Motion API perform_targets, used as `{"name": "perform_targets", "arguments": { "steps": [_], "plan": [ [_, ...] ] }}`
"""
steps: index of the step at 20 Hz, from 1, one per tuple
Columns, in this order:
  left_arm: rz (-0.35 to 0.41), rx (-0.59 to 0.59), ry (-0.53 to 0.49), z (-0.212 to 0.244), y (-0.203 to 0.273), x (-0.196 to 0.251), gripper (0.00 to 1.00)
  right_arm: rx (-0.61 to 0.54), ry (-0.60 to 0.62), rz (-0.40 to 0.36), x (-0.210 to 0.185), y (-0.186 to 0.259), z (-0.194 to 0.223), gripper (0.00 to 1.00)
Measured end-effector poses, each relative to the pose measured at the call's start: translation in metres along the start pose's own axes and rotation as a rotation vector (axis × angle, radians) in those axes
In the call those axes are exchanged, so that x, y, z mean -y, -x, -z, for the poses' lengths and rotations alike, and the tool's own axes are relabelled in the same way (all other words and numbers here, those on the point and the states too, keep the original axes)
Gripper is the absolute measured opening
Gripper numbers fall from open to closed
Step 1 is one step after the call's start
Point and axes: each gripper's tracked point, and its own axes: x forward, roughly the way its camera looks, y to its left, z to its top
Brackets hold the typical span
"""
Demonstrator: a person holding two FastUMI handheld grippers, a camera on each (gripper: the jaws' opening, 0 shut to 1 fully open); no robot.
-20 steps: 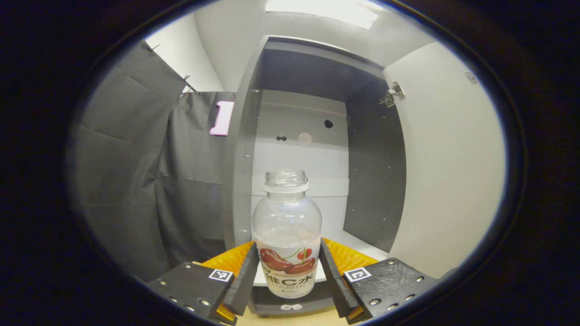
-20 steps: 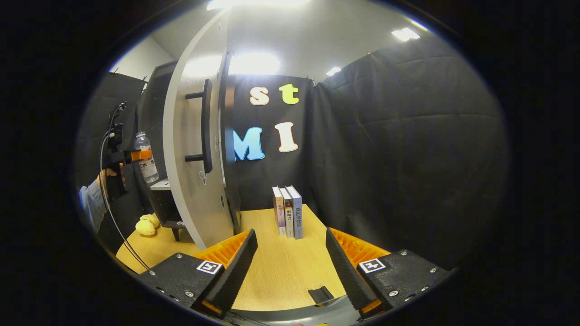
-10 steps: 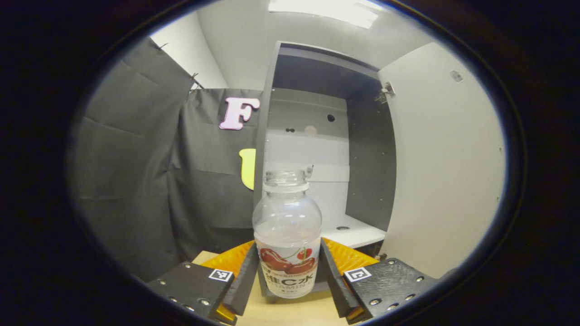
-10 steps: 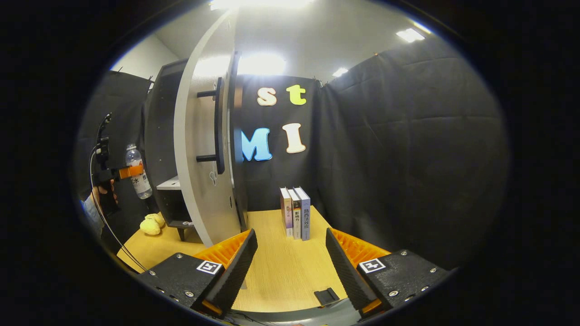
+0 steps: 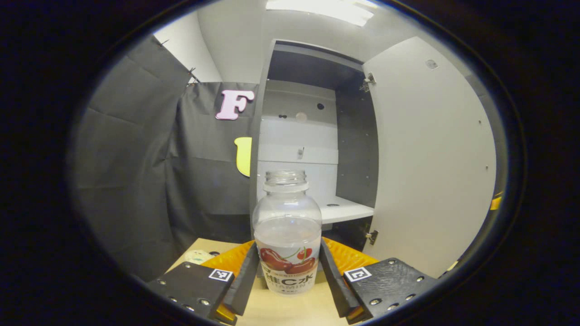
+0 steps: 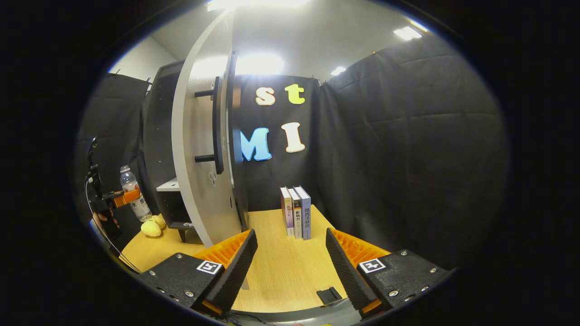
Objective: Open the cabinet door with the right hand, grasp the bottle in the cabinet with the left hand and place it on the coaster, then close the cabinet door with the right hand.
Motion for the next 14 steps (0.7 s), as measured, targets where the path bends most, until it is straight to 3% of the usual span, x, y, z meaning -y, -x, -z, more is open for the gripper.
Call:
{"name": "perform_targets", "arguments": {
  "steps": [14],
  "plan": [
    [-0.028,-0.132,0.043,0.124,0.054,-0.008,0.74,0.007,-0.063,0.052,0.019,0.001,-0.007,0.93]
  ]
}}
